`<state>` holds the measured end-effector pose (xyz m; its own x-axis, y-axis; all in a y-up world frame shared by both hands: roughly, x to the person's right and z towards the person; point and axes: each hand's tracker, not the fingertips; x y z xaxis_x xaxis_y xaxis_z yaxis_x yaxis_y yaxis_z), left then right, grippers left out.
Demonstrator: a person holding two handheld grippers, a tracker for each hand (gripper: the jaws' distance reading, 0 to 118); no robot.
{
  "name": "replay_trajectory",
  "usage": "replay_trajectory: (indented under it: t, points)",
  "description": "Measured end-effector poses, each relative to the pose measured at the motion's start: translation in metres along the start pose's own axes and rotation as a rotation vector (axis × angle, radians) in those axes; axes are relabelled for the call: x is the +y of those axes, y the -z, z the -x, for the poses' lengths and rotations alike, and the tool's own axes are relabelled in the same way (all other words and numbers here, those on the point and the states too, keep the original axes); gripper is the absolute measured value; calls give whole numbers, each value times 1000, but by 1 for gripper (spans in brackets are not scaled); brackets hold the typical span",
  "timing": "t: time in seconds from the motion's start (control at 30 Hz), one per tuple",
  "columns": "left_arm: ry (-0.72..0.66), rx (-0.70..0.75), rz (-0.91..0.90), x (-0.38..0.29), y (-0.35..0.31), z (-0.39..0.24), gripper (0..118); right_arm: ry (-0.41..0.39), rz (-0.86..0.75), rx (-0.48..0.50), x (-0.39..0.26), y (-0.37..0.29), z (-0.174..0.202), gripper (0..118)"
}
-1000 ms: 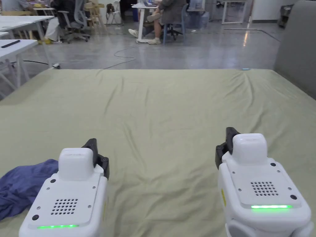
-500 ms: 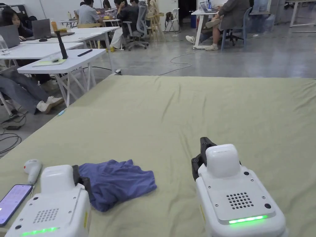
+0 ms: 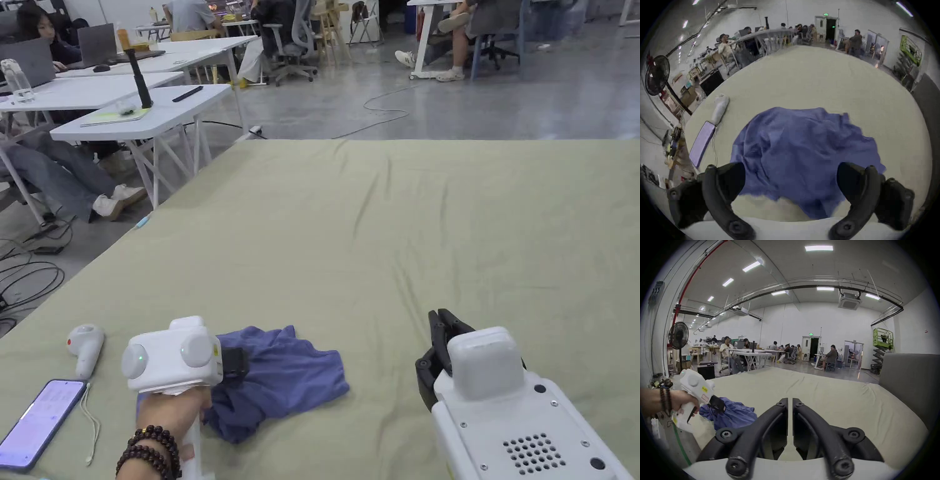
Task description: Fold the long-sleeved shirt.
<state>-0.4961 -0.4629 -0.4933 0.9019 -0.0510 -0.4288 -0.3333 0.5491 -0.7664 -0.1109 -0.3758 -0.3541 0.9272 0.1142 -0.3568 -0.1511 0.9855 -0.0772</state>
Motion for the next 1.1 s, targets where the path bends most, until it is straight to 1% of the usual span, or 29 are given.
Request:
replay_trajectory:
  t: [0.03, 0.07, 0.1, 0.13, 0.17, 0.23, 0.3, 0.37, 0.43, 0.5, 0.57, 0.63, 0.7, 0.77, 0.83, 0.9, 1.0, 1.1]
  points:
    - [1, -13, -2, 5, 9, 1, 109, 1, 9, -3, -2, 4, -2, 3]
    - [2, -18, 1, 4, 14, 2, 95, 1, 15, -7, -4, 7, -3, 3]
    - [0, -46, 24, 0, 12, 0, 41, 0, 22, -15, -6, 10, -5, 3]
    - [-7, -102, 42, -1, 14, 0, 12, -1, 29, -17, -7, 13, -7, 3]
    - [-14, -153, 33, -2, 15, 0, 12, -1, 36, -21, -9, 16, -10, 3]
    - [41, -67, -11, -9, 1, -10, 11, 8, 52, -36, -12, 22, -14, 3]
    - [80, -78, -19, -7, -6, -15, 11, 26, 64, -41, -12, 26, -18, 3]
    - [82, -86, -48, -5, -21, -22, 11, 38, 67, -47, -11, 25, -22, 3]
    - [102, -162, -120, 1, -43, -34, 12, 43, 60, -63, -7, 21, -28, 3]
    - [162, -248, -211, 9, -65, -51, 11, 42, 42, -82, -4, 16, -35, 3]
    - [204, -335, -275, 11, -97, -80, 11, 45, 28, -109, -1, 10, -45, 3]
    - [239, -447, -310, 14, -126, -116, 11, 58, 15, -146, 0, -1, -56, 3]
    - [316, -530, -334, 9, -151, -161, 11, 67, 3, -175, 1, -14, -70, 3]
    - [375, -617, -320, 2, -165, -211, 11, 69, -7, -211, 0, -30, -86, 3]
    - [408, -729, -285, -14, -172, -266, 11, 64, -9, -273, -2, -48, -105, 3]
    - [454, -803, -249, -37, -172, -319, 11, 64, -4, -327, -4, -68, -125, 3]
    - [527, -865, -176, -75, -155, -386, 11, 63, 25, -410, -8, -94, -155, 3]
    - [540, -859, -106, -107, -127, -423, 11, 68, 48, -473, -13, -113, -178, 3]
